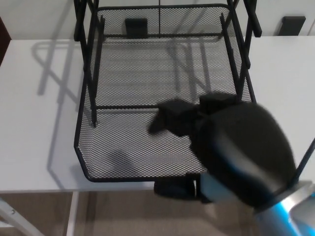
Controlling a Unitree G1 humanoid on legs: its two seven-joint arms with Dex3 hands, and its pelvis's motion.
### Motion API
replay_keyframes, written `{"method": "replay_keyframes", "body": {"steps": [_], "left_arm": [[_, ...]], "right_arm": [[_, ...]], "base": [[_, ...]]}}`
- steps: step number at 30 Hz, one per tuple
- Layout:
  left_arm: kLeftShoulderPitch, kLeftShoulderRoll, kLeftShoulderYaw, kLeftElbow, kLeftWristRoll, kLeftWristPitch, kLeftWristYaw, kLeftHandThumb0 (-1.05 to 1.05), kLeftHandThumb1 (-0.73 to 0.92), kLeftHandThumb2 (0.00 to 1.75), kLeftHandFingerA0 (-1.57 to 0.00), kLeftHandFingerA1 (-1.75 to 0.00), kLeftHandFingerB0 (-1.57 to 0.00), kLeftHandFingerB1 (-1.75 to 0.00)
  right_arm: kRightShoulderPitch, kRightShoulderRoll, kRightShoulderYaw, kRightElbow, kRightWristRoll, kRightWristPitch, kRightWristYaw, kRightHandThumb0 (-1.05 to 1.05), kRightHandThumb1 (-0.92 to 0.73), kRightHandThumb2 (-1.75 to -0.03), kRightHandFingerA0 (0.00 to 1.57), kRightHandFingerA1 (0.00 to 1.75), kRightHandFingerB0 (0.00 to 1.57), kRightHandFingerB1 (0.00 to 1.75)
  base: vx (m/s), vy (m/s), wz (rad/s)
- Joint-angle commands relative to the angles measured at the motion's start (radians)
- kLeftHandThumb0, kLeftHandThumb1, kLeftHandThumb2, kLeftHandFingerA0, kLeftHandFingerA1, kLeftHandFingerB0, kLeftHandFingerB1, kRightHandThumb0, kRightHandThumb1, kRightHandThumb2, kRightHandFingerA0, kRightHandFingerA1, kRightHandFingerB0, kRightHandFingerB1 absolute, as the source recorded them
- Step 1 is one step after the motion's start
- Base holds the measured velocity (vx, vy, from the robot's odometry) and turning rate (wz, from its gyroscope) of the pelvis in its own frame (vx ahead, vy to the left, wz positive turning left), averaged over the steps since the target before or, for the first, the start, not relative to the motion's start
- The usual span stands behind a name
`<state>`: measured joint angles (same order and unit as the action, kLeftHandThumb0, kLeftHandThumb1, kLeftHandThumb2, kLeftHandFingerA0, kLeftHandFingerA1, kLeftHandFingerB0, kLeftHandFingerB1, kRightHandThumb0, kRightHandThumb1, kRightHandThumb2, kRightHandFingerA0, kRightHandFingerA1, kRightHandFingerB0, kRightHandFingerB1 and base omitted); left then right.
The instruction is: The robot walks towards a file tray kept in the middle of a desk and uses its right hand to grab a tray and pulls it out towards itself
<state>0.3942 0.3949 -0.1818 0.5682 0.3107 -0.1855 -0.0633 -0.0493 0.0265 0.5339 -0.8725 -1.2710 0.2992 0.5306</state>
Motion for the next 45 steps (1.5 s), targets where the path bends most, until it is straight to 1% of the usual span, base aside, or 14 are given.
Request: {"method": "replay_keyframes", "body": {"steps": [1,8,9,13,16,21,26,33,34,35,36,41,44,45], "left_arm": [[-0.004,0.028,-0.001,0.028,0.012,0.009,-0.013,-0.21,0.36,0.83,-0.38,-0.62,-0.07,-0.47],[0.001,0.040,-0.003,0.002,0.013,0.028,-0.033,-0.21,0.37,0.84,-0.36,-0.61,-0.06,-0.47],[-0.001,0.042,-0.003,0.005,0.014,0.026,-0.032,-0.22,0.37,0.83,-0.37,-0.62,-0.07,-0.47],[-0.008,0.041,-0.005,0.015,0.017,0.028,-0.032,-0.21,0.37,0.83,-0.37,-0.61,-0.07,-0.47],[-0.003,0.043,-0.005,0.006,0.017,0.026,-0.034,-0.21,0.36,0.83,-0.38,-0.62,-0.07,-0.47],[-0.018,0.045,-0.004,0.013,0.015,0.030,-0.039,-0.20,0.36,0.83,-0.38,-0.62,-0.07,-0.47],[-0.032,0.055,-0.005,0.014,0.020,0.043,-0.049,-0.32,0.50,0.61,-0.40,-0.53,-0.15,-0.36],[-0.021,0.053,-0.004,0.021,0.015,0.034,-0.049,-0.31,0.50,0.61,-0.41,-0.52,-0.15,-0.36],[-0.021,0.056,-0.005,0.020,0.016,0.035,-0.051,-0.32,0.50,0.61,-0.40,-0.52,-0.15,-0.36],[-0.019,0.056,-0.004,0.017,0.016,0.034,-0.050,-0.32,0.50,0.62,-0.41,-0.53,-0.15,-0.36],[-0.014,0.058,-0.003,0.009,0.014,0.034,-0.052,-0.32,0.50,0.62,-0.41,-0.53,-0.15,-0.37],[-0.037,0.041,-0.004,0.033,0.011,0.035,-0.047,-0.22,0.36,0.83,-0.36,-0.61,-0.06,-0.47],[-0.039,0.038,-0.002,0.043,0.007,0.030,-0.044,-0.21,0.37,0.83,-0.36,-0.61,-0.06,-0.47],[-0.045,0.039,-0.003,0.048,0.009,0.030,-0.044,-0.22,0.37,0.84,-0.36,-0.61,-0.06,-0.47]], "right_arm": [[-0.377,0.096,-0.644,-0.175,0.909,0.117,0.293,-1.05,-0.63,-1.05,1.54,1.45,1.57,1.37],[-0.500,-0.054,-0.977,-0.175,1.297,0.353,0.306,-1.05,-0.58,-0.88,1.57,1.21,1.57,1.01],[-0.480,-0.025,-0.970,-0.175,1.320,0.330,0.254,-0.42,-0.23,-0.96,1.47,1.31,1.54,1.30],[-0.485,-0.104,-1.050,-0.175,1.301,0.293,0.278,-1.03,-0.87,-0.67,1.57,1.28,1.57,1.11],[-0.669,-0.255,-1.211,-0.175,1.113,0.611,0.592,-1.05,-0.64,-1.13,1.57,1.40,1.57,1.16],[-0.894,-0.506,-1.502,-0.018,1.142,1.012,0.937,-1.05,-0.63,-0.61,1.57,1.12,1.34,0.70],[-1.000,-0.853,-1.621,0.385,1.161,1.259,1.036,-1.05,-0.58,-1.01,1.53,1.10,1.22,0.78],[-0.825,-1.093,-1.787,0.785,1.159,1.079,1.004,-0.99,-0.78,-0.63,1.57,1.17,1.57,1.01],[-0.788,-1.100,-1.812,0.799,1.146,1.084,1.001,-0.99,-0.61,-1.07,1.57,1.30,1.57,1.04],[-0.748,-1.096,-1.818,0.770,1.121,1.082,0.993,-1.05,-0.84,-0.66,1.57,1.33,1.57,1.13],[-0.638,-1.061,-1.841,0.673,1.055,0.995,0.964,-1.04,-0.71,-1.22,1.57,1.58,1.57,1.37],[-0.143,-0.872,-1.961,0.619,1.038,0.618,0.984,-0.49,-0.25,-1.08,1.57,1.62,1.57,1.46],[0.020,-0.794,-1.931,0.640,1.094,0.531,1.024,-0.27,-0.18,-1.07,1.57,1.60,1.06,1.37],[0.105,-0.729,-1.884,0.644,1.128,0.409,1.024,-0.39,-0.26,-0.86,1.57,1.54,1.57,1.31]], "base": [[0.00,0.000,0.00],[0.00,0.000,0.00],[0.00,0.000,0.00],[0.00,0.000,0.00],[0.00,0.000,0.00],[0.00,0.000,0.00],[0.00,0.000,0.00],[0.00,0.000,0.00],[0.00,0.000,0.00],[0.00,0.000,0.00],[0.00,0.000,0.00],[0.00,0.000,0.00],[0.00,0.000,0.00],[0.00,0.000,0.00]]}}
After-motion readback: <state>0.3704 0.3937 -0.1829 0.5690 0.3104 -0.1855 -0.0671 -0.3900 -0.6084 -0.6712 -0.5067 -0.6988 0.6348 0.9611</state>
